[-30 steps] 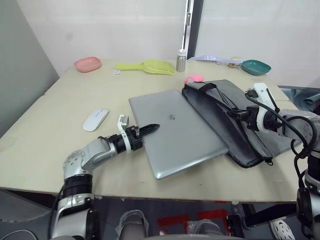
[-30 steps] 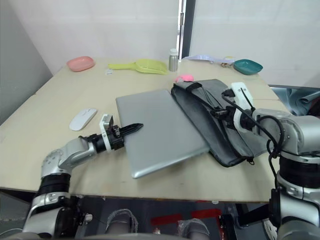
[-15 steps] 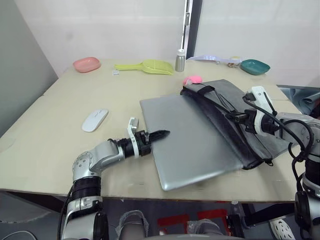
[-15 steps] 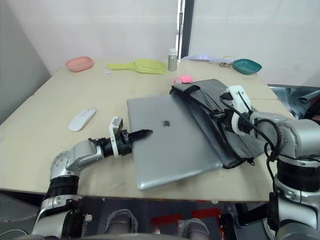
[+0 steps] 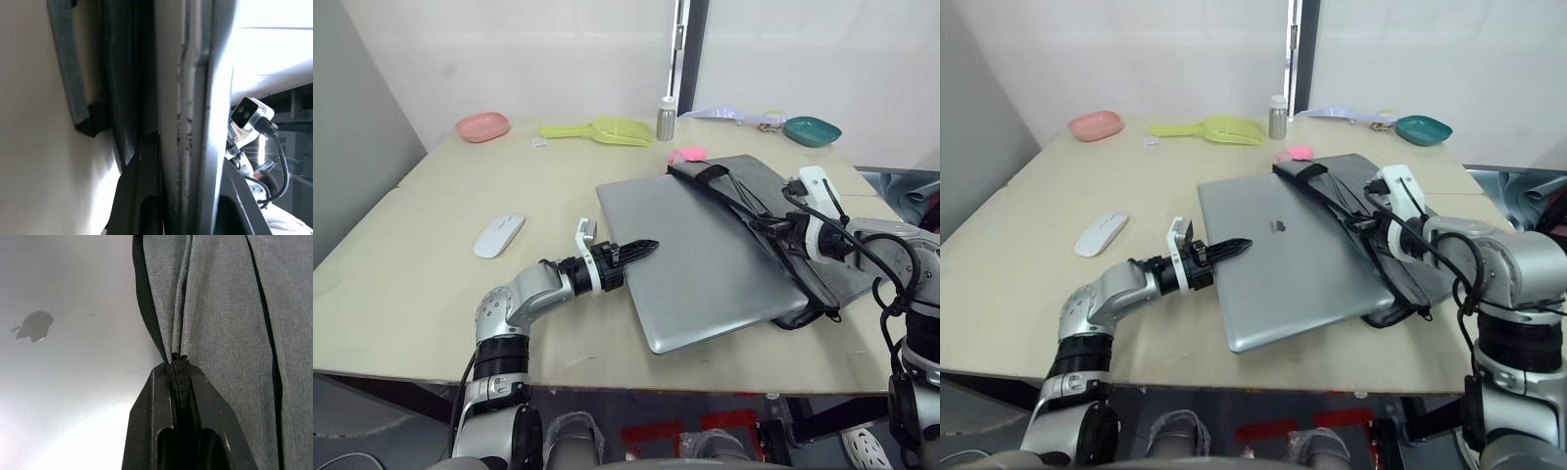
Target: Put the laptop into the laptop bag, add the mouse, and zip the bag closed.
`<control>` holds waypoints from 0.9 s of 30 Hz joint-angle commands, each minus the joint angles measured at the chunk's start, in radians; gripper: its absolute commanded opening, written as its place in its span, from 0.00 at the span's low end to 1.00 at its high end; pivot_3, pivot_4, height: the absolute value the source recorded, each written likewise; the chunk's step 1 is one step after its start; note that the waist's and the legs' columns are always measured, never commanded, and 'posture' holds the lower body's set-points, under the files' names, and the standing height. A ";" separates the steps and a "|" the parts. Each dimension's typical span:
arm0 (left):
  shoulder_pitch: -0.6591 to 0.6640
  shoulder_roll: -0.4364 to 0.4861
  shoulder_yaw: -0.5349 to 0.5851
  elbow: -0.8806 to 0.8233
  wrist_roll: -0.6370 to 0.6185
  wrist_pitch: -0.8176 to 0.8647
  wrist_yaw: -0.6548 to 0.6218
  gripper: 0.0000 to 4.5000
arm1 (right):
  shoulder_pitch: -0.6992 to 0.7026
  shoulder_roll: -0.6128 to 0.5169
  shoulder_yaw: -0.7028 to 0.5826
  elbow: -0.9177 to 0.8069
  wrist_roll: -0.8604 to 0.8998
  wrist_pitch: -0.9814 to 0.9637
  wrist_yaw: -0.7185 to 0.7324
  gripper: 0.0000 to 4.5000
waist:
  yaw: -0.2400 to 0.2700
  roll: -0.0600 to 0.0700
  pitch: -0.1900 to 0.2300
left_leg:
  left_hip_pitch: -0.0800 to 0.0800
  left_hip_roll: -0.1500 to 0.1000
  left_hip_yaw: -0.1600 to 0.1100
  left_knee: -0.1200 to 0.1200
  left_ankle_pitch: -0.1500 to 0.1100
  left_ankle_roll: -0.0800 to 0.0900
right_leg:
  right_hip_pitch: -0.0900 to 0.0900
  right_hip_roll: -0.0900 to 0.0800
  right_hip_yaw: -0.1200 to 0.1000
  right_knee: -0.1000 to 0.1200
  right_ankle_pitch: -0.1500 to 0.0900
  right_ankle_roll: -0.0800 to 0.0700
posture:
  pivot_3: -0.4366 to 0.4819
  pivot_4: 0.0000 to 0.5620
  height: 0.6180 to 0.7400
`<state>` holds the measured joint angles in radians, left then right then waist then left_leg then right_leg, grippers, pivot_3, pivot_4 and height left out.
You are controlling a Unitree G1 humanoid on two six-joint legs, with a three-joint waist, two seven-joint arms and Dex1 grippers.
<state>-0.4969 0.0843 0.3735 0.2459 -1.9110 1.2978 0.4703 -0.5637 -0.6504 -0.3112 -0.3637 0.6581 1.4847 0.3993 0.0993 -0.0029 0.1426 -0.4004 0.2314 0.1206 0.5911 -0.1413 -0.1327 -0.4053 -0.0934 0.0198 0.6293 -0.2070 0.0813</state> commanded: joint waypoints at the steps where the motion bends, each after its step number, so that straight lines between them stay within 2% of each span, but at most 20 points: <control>1: -0.054 -0.027 0.025 -0.022 -0.061 -0.040 0.022 0.06 | -0.031 0.011 -0.022 -0.055 0.021 -0.005 -0.002 0.01 | 0.000 0.000 0.000 | 0.000 0.000 0.000 0.000 0.000 0.000 | 0.000 0.000 0.000 0.000 0.000 0.000 | 0.48 0.27 1.00; 10: -0.078 -0.068 -0.035 -0.015 -0.061 -0.096 0.070 0.06 | -0.053 0.078 -0.042 -0.120 0.042 0.053 -0.035 0.01 | 0.004 0.000 0.000 | 0.000 0.000 0.000 0.000 0.000 0.000 | 0.000 0.000 0.000 -0.001 0.000 0.001 | 0.48 0.27 1.00; 17: -0.075 -0.050 -0.135 -0.015 -0.050 -0.141 0.038 0.06 | -0.051 0.228 -0.063 -0.195 0.033 0.123 -0.097 0.01 | 0.003 0.000 0.000 | 0.000 0.000 0.000 -0.001 0.000 0.000 | 0.000 0.000 0.000 -0.001 0.001 0.002 | 0.48 0.27 1.00; 27: -0.092 -0.056 -0.202 -0.036 0.133 -0.195 -0.112 0.06 | -0.018 0.375 -0.125 -0.236 0.029 0.130 -0.200 0.01 | 0.002 0.000 0.000 | 0.000 0.000 0.000 -0.001 0.000 0.000 | 0.000 0.000 0.000 -0.001 0.002 0.003 | 0.48 0.27 1.00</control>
<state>-0.5404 0.0502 0.1837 0.2681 -1.7683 1.1034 0.4318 -0.5734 -0.2884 -0.4202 -0.5360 0.6620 1.6096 0.2029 0.1014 -0.0027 0.1427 -0.4005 0.2312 0.1211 0.5902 -0.1411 -0.1325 -0.4056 -0.0938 0.0200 0.6281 -0.2053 0.0842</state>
